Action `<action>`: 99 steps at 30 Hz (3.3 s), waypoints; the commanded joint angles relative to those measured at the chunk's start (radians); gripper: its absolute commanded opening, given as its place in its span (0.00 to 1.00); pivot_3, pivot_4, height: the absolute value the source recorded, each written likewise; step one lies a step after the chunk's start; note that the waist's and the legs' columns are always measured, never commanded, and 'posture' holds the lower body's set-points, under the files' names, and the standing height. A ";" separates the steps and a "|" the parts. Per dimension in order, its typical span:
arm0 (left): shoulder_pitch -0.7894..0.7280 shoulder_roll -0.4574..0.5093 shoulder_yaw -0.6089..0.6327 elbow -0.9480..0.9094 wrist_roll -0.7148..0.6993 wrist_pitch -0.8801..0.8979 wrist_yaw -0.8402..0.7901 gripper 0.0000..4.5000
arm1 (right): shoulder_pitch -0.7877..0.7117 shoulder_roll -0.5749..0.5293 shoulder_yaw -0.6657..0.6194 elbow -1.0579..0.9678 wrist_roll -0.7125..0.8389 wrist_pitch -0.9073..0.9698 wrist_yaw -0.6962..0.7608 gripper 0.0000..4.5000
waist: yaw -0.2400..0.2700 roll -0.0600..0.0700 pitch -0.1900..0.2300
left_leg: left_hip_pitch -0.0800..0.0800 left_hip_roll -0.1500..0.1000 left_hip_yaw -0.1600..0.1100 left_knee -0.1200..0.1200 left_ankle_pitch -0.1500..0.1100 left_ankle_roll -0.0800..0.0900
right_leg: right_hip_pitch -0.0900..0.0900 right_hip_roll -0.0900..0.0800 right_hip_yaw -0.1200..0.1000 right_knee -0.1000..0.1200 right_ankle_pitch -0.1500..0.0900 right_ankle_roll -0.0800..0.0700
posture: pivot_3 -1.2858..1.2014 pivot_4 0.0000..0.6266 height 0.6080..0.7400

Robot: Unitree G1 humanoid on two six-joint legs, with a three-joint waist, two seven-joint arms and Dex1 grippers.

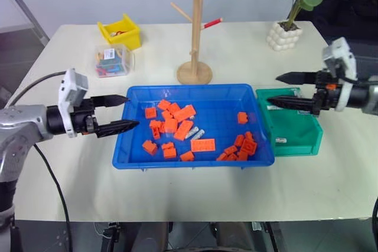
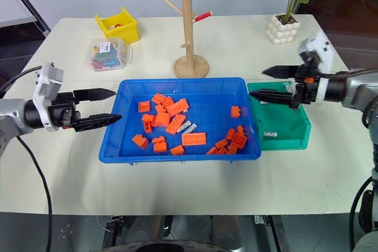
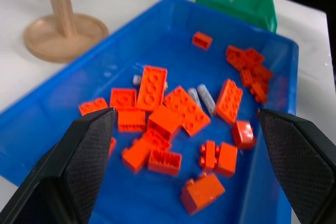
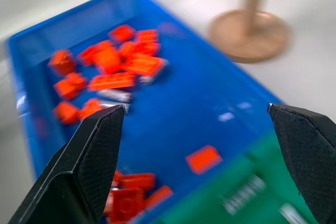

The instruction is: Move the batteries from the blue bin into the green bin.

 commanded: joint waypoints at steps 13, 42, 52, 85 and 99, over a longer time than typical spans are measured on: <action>0.020 -0.068 0.052 -0.054 0.007 -0.025 0.084 1.00 | -0.216 0.387 0.332 0.295 -0.300 -0.374 -0.045 0.99 | -0.001 0.000 0.000 | 0.000 0.001 0.000 0.002 0.000 0.000 | -0.001 0.001 0.000 0.002 0.001 -0.001 | 0.52 0.24 1.00; 0.086 -0.127 0.102 -0.165 -0.062 0.013 0.238 1.00 | -0.538 0.787 0.431 1.104 -0.631 -0.899 0.045 0.99 | -0.031 0.000 0.000 | 0.001 0.001 -0.004 0.004 0.002 -0.003 | -0.004 0.004 0.001 0.014 0.001 -0.001 | 0.52 0.24 1.00; 0.104 -0.139 0.108 -0.179 -0.070 0.012 0.261 1.00 | -0.545 0.802 0.419 1.107 -0.653 -0.912 0.067 0.99 | -0.044 0.000 0.000 | 0.002 0.001 -0.004 0.004 0.002 -0.003 | -0.004 0.005 0.001 0.014 0.001 -0.001 | 0.52 0.24 1.00; 0.116 -0.156 0.115 -0.192 -0.081 0.008 0.306 1.00 | -0.588 0.861 0.352 1.104 -0.656 -0.918 0.060 0.37 | -0.052 0.000 0.000 | 0.002 0.001 -0.005 0.003 0.002 -0.003 | -0.005 0.005 0.001 0.016 0.001 -0.002 | 0.52 0.24 1.00; 0.096 -0.143 0.161 -0.163 -0.104 0.019 0.290 1.00 | -0.377 0.757 0.384 0.458 -0.557 -0.598 0.151 0.37 | -0.048 0.000 0.000 | 0.002 0.001 -0.005 0.004 0.002 -0.003 | -0.005 0.005 0.001 0.017 0.001 -0.002 | 0.52 0.24 1.00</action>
